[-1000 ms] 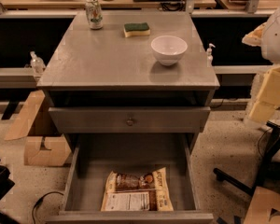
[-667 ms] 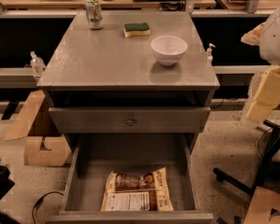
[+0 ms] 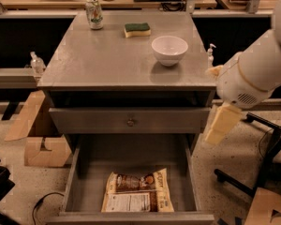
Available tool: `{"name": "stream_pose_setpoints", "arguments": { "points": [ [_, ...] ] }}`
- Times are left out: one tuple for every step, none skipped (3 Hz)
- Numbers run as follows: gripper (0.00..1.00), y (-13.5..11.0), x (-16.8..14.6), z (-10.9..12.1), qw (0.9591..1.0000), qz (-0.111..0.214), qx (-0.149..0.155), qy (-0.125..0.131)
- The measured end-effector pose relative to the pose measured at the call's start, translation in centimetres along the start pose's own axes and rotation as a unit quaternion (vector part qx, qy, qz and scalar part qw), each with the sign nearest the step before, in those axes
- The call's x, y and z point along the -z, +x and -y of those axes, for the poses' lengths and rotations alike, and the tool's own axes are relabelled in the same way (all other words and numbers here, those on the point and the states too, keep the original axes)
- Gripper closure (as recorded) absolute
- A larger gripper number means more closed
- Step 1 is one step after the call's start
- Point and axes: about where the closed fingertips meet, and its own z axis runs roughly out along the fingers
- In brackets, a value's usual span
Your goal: Pick brown chip bag from middle drawer and place on counter
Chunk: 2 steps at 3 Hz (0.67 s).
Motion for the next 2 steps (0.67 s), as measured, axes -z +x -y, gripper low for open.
{"name": "stream_pose_setpoints", "arguments": {
  "points": [
    [0.00, 1.1, -5.6, -1.1, 0.9998, 0.014, 0.002, 0.011],
    [0.00, 2.4, -10.2, -1.5, 0.9989, 0.025, -0.018, 0.034]
  ]
}}
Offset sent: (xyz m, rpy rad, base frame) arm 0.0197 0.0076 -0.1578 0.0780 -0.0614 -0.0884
